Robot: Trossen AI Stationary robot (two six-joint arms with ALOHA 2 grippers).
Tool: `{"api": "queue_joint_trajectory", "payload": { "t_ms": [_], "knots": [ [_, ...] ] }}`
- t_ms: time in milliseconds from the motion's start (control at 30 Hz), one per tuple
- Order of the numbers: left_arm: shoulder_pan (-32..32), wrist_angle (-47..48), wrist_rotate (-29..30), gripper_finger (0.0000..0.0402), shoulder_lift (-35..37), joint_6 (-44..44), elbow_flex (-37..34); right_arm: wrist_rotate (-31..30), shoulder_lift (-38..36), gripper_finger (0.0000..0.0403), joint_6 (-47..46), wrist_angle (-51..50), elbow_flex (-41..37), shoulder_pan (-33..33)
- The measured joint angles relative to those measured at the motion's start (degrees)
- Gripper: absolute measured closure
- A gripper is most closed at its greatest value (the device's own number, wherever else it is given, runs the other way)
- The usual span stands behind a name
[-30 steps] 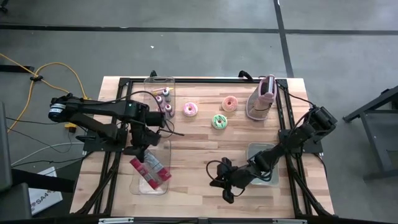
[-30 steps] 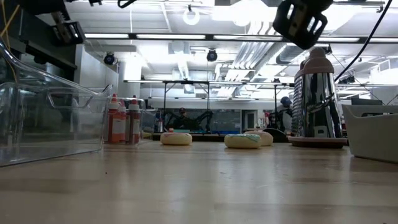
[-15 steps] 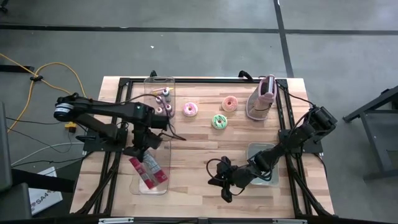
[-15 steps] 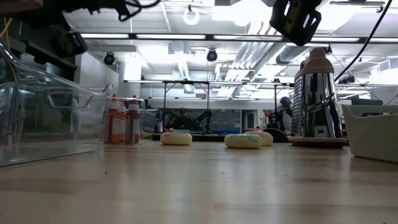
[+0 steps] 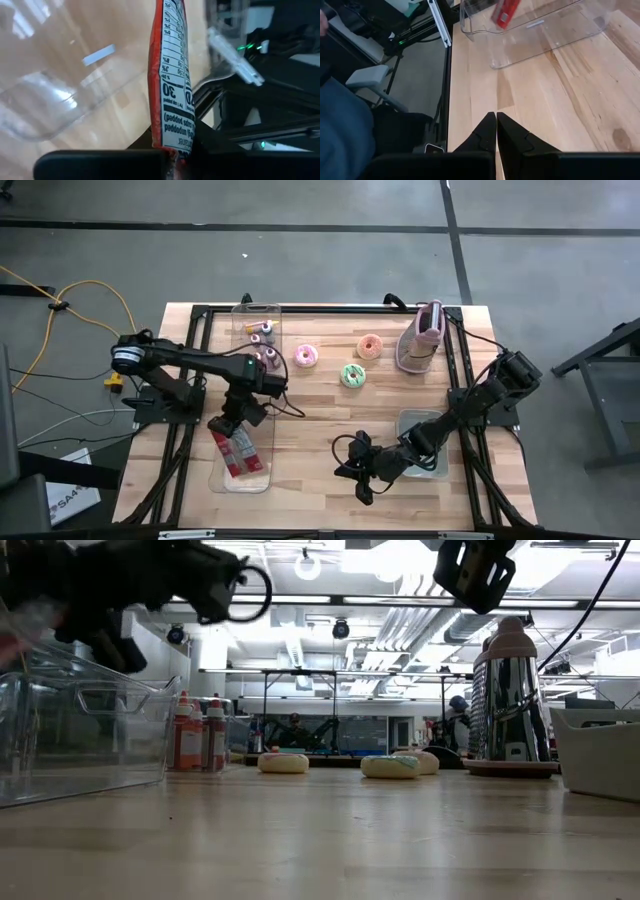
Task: Pick & Place Food Item
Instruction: Put the red popcorn bag into the bottom transparent bin
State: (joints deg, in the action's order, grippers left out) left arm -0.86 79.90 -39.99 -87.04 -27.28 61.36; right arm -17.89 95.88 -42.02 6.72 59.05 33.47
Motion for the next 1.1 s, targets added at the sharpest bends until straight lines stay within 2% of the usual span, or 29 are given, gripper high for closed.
{"api": "queue_joint_trajectory", "payload": {
  "t_ms": [200,567,1100],
  "knots": [
    [0.04,-0.8,4.59,0.0386,-3.11,-0.87,-0.03,-0.11,0.0,0.0401,0.22,-0.02,0.0,0.55],
    [0.0,-1.73,4.16,0.0383,-3.43,-0.45,-0.04,-0.17,0.0,0.0401,0.22,-0.04,0.0,1.03],
    [0.0,-1.7,4.14,0.0334,-3.43,0.3,-0.02,-0.17,0.0,0.0401,0.24,-0.04,0.0,1.03]
  ]
}}
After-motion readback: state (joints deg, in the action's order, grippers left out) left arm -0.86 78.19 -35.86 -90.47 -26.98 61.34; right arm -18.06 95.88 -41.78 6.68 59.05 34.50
